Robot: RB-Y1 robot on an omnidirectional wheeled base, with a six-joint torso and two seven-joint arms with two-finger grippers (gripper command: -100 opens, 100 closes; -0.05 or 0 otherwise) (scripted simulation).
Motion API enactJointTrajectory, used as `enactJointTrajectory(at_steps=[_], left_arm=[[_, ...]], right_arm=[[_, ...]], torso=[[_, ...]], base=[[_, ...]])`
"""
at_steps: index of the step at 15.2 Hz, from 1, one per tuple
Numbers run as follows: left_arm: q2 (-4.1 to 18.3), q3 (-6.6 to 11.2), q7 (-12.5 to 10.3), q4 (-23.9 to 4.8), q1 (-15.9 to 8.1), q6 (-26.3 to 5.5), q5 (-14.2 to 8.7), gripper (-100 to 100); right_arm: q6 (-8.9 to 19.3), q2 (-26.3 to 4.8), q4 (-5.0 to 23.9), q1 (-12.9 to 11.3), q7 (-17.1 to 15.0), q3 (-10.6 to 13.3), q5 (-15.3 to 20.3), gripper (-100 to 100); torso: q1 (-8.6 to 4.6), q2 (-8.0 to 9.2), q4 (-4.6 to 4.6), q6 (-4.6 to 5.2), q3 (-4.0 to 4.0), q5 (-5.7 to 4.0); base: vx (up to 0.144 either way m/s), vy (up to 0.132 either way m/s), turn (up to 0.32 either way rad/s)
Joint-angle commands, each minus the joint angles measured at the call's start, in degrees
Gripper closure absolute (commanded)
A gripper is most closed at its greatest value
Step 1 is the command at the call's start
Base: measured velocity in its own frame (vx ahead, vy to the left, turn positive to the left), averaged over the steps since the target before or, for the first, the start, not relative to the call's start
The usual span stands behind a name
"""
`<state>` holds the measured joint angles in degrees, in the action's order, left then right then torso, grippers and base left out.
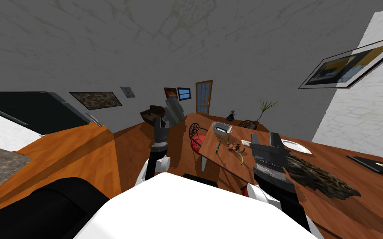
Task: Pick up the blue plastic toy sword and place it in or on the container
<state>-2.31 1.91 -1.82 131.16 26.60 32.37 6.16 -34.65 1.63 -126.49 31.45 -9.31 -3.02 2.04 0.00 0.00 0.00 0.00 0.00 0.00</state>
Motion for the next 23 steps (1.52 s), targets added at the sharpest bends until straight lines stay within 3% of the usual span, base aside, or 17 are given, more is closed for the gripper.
enactJointTrajectory(at_steps=[1, 6, 11, 12, 16, 23], left_arm=[[0.00, 0.00, 0.00, 0.00, 0.00, 0.00, 0.00, 0], [-0.01, -0.01, 0.00, 0.00, 0.00, 0.00, 0.00, 0], [-0.01, -0.01, 0.00, 0.00, 0.00, 0.00, 0.00, 0], [-0.01, -0.01, 0.00, 0.00, 0.00, 0.00, 0.00, 0], [-0.01, -0.01, 0.00, 0.00, 0.00, 0.00, 0.00, 0], [-0.01, -0.01, 0.00, 0.00, 0.00, 0.00, 0.00, 0]], right_arm=[[-0.05, -2.42, 0.82, -0.26, 0.64, -0.05, 0.34, -100], [-0.28, -7.07, 3.87, -1.26, 3.17, -0.31, 1.67, -100], [-0.73, -10.90, 10.24, -3.40, 8.73, -1.04, 4.50, -100], [-0.73, -10.90, 10.44, -3.40, 8.80, -1.04, 4.50, -100], [-1.13, -12.22, 16.06, -5.40, 14.21, -1.91, 7.13, -100], [-1.47, -12.66, 23.10, -7.57, 20.35, -3.08, 9.90, -100]], torso=[[0.00, 0.00, 0.00, 0.00, 0.00, 0.00], [0.20, 0.00, 0.00, -0.01, 0.00, 0.04], [0.39, -0.05, -0.01, -0.01, -0.03, 0.08], [0.42, -0.06, -0.02, -0.01, -0.04, 0.08], [0.46, -0.02, -0.01, 0.00, -0.02, 0.10], [0.39, -0.04, -0.01, 0.00, -0.02, 0.08]], base=[[-0.001, 0.012, -0.001], [0.001, 0.050, -0.008], [0.008, 0.093, -0.013], [0.006, 0.093, -0.018], [-0.001, 0.108, -0.016], [0.005, 0.088, -0.016]])
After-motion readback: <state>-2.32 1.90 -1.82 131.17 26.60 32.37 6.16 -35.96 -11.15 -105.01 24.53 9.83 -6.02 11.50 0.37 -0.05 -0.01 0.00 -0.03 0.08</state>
